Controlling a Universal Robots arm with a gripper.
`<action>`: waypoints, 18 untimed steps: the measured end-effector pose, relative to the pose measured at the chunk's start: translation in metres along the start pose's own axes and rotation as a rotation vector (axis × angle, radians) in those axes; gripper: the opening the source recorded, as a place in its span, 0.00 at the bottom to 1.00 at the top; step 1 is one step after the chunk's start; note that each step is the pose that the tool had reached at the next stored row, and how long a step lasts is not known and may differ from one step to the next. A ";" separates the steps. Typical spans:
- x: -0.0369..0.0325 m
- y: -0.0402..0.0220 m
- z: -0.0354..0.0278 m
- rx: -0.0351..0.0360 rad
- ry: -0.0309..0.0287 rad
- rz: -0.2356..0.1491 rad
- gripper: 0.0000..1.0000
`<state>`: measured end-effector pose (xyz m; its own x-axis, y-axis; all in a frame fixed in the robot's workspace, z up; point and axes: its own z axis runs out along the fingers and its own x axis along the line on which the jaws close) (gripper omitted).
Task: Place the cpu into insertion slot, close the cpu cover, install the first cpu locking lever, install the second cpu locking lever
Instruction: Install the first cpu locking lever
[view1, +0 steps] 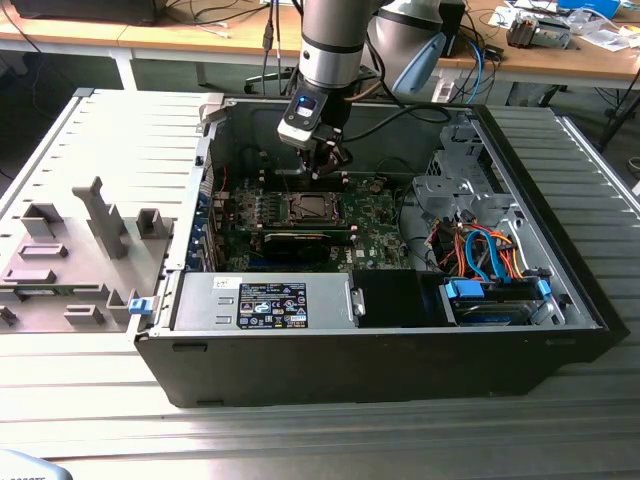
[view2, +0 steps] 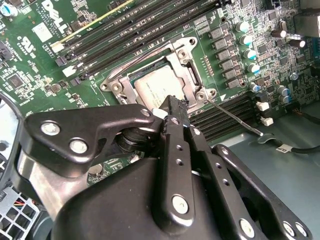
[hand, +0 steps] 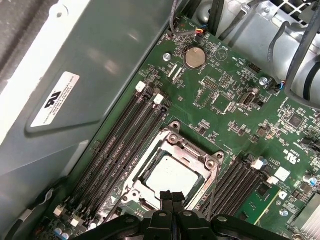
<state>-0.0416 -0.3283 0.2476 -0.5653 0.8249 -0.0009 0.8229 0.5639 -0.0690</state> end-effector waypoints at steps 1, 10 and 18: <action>0.0000 0.0000 0.0000 0.0000 -0.0001 -0.001 0.11; 0.0000 0.0000 0.0000 0.0000 -0.0009 -0.012 0.11; 0.0000 0.0000 0.0000 0.0000 -0.0015 -0.022 0.11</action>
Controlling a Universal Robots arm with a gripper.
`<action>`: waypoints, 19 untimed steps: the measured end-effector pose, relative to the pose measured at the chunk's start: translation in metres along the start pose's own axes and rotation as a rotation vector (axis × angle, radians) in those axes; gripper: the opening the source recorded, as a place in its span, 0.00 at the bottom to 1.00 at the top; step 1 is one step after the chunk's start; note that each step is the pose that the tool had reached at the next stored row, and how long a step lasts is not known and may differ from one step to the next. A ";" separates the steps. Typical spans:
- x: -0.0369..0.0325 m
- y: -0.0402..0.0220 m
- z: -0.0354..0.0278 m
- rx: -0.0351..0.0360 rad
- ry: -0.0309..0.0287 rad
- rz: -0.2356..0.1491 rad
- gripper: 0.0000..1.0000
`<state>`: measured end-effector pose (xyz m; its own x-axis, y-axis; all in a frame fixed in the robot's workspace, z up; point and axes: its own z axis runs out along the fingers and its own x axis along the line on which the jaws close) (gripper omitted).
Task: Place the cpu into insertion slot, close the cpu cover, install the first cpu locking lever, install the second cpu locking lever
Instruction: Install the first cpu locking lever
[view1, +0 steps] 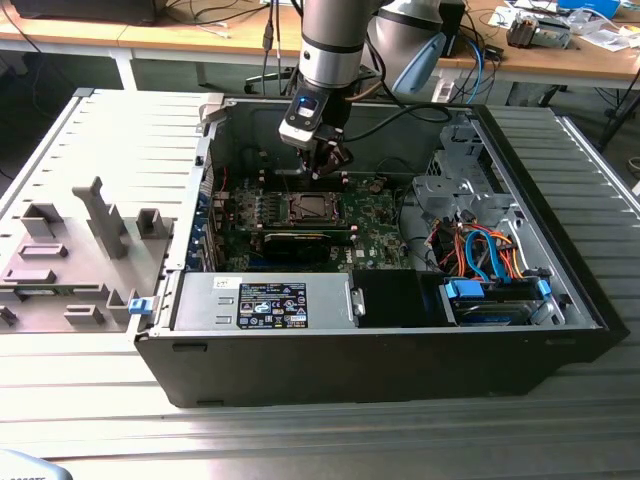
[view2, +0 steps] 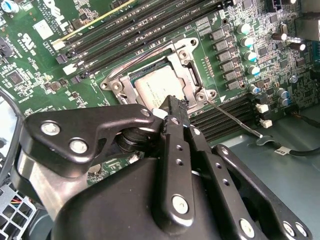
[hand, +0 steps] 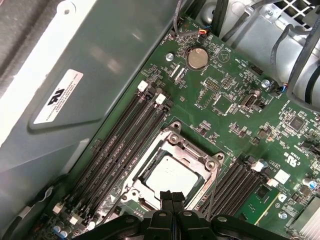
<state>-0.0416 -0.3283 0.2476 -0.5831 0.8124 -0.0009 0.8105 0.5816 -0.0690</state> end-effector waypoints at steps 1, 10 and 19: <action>0.0000 0.0000 0.0000 0.0000 0.0000 -0.001 0.11; 0.0000 0.0000 0.0000 0.0000 -0.0007 -0.011 0.11; 0.0000 0.0000 0.0000 0.0000 -0.0015 -0.021 0.11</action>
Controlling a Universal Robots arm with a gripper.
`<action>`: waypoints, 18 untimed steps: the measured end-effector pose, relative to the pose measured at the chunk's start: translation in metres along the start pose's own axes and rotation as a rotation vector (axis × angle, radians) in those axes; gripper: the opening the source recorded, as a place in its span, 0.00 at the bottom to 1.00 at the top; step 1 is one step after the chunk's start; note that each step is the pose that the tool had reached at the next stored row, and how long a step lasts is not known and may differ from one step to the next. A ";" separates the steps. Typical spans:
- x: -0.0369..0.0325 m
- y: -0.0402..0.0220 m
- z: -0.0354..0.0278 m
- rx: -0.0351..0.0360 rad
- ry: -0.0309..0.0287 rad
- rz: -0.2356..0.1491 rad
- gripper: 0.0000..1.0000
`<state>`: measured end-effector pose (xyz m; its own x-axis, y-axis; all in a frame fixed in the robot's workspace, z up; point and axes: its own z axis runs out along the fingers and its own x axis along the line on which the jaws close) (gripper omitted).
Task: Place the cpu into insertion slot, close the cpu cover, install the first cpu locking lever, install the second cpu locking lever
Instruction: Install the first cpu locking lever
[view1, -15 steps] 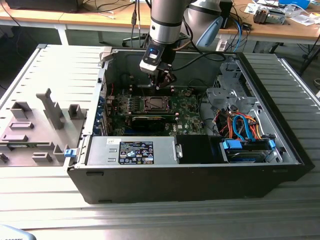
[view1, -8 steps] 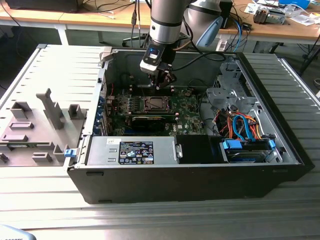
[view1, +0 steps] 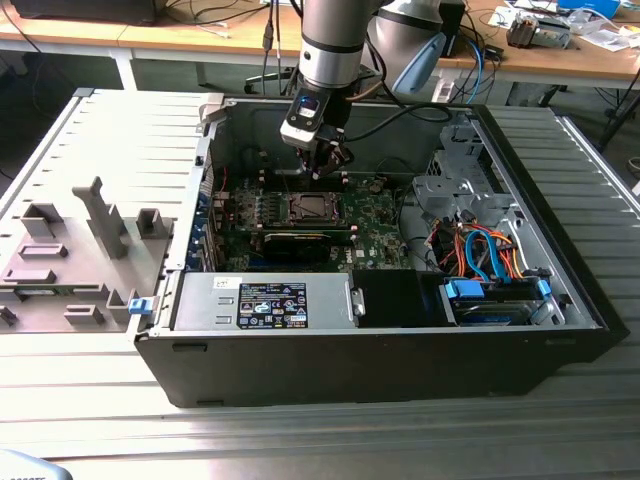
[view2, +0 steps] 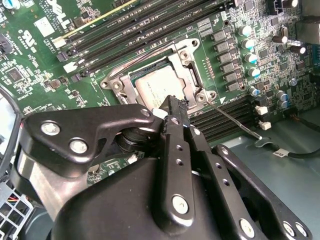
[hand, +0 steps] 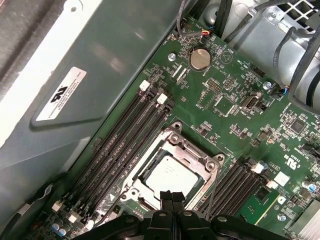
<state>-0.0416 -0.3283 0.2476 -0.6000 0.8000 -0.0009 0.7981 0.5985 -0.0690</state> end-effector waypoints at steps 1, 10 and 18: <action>0.0000 0.0000 0.0000 0.0000 -0.0001 -0.001 0.11; 0.0000 0.0000 0.0000 0.0000 -0.0007 -0.011 0.11; 0.0000 0.0000 0.0000 0.0000 -0.0014 -0.020 0.11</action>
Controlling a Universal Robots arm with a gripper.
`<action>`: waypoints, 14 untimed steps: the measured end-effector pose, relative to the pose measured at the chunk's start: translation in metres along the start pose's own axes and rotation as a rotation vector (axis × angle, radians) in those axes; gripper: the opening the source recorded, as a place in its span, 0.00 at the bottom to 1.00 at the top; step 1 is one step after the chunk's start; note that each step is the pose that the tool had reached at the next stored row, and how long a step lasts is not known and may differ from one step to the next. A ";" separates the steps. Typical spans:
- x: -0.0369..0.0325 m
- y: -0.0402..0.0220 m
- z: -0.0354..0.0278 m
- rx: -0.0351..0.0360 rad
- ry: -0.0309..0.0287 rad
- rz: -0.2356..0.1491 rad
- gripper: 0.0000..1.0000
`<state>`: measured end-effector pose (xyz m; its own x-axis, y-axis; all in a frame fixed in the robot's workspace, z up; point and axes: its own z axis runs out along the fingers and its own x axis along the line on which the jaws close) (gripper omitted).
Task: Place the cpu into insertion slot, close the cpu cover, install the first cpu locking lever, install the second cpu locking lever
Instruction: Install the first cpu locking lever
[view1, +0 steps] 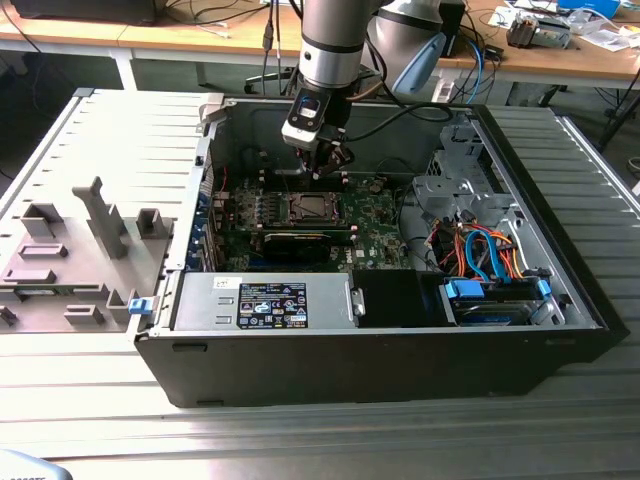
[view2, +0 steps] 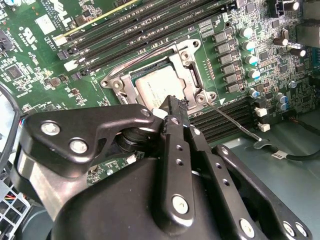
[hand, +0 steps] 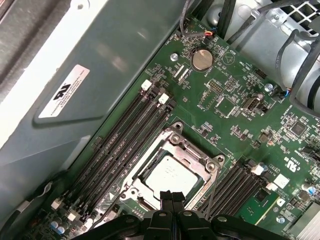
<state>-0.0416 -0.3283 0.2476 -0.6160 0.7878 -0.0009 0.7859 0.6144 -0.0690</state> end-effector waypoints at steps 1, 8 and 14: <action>0.0000 0.0000 0.0000 0.0000 -0.0001 -0.001 0.11; 0.0000 0.0000 0.0000 0.0000 -0.0007 -0.010 0.11; 0.0000 0.0000 0.0000 0.0000 -0.0011 -0.016 0.11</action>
<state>-0.0416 -0.3283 0.2476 -0.6288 0.7776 -0.0009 0.7758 0.6272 -0.0690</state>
